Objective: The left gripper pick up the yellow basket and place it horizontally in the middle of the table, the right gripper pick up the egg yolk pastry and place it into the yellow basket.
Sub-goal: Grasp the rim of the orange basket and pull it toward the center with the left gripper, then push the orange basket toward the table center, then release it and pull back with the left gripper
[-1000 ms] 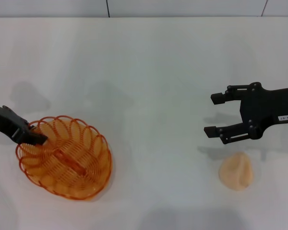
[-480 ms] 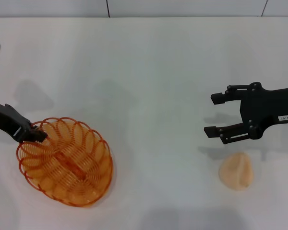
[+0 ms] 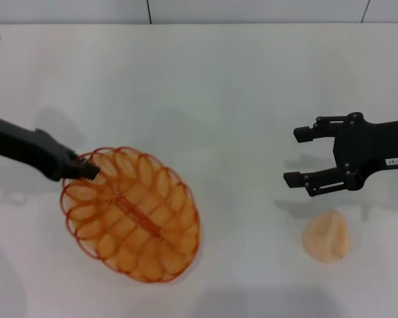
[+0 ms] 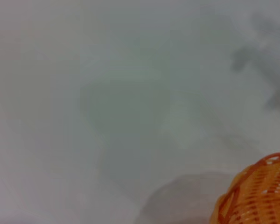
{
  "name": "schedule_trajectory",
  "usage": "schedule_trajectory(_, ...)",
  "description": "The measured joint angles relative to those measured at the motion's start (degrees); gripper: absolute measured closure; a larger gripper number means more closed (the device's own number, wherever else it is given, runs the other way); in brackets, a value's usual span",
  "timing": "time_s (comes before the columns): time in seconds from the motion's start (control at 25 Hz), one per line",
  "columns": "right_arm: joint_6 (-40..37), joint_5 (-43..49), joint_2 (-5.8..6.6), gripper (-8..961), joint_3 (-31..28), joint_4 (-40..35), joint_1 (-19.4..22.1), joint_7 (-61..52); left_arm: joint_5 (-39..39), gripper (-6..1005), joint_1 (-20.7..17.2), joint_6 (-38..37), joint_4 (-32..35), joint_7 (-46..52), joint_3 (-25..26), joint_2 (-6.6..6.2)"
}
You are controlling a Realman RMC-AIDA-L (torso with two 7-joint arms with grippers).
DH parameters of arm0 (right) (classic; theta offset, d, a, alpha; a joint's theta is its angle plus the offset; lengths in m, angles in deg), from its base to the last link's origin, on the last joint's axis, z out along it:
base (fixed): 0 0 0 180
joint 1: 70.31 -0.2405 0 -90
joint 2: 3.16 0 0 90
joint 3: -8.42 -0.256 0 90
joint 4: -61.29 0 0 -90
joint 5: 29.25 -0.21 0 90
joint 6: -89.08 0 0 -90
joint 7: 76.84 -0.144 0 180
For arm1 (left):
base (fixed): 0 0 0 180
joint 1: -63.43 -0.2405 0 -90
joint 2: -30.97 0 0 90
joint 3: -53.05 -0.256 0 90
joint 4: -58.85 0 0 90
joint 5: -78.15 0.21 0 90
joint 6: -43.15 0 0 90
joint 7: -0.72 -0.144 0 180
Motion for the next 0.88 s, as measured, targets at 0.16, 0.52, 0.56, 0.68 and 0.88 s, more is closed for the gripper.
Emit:
schedule_trajectory(0.16,0.1,0.0,0.0,110,0.0,0.0,0.0,0.0,-3.7,904,0.0,-0.7,0.0,1.3,0.2,-0.07)
schedule_trajectory(0.52,0.1,-0.3,0.0,110,-0.1,0.1,-0.8,-0.1,-2.5,910,0.5,1.7,1.1,14.3,-0.8,0.37)
schedule_trajectory(0.56,0.1,-0.4,0.0,110,-0.1,0.1,-1.0,-0.2,-2.3,910,0.6,2.0,1.2,15.5,-0.9,0.36)
schedule_trajectory(0.68,0.1,-0.4,0.0,110,-0.1,0.1,-1.3,-0.2,-1.8,910,0.8,3.0,1.4,21.5,-1.2,0.15)
schedule_trajectory(0.88,0.0,-0.4,0.0,110,-0.1,0.1,-1.5,-0.2,-0.8,911,2.2,5.5,1.4,29.8,-1.3,-0.11)
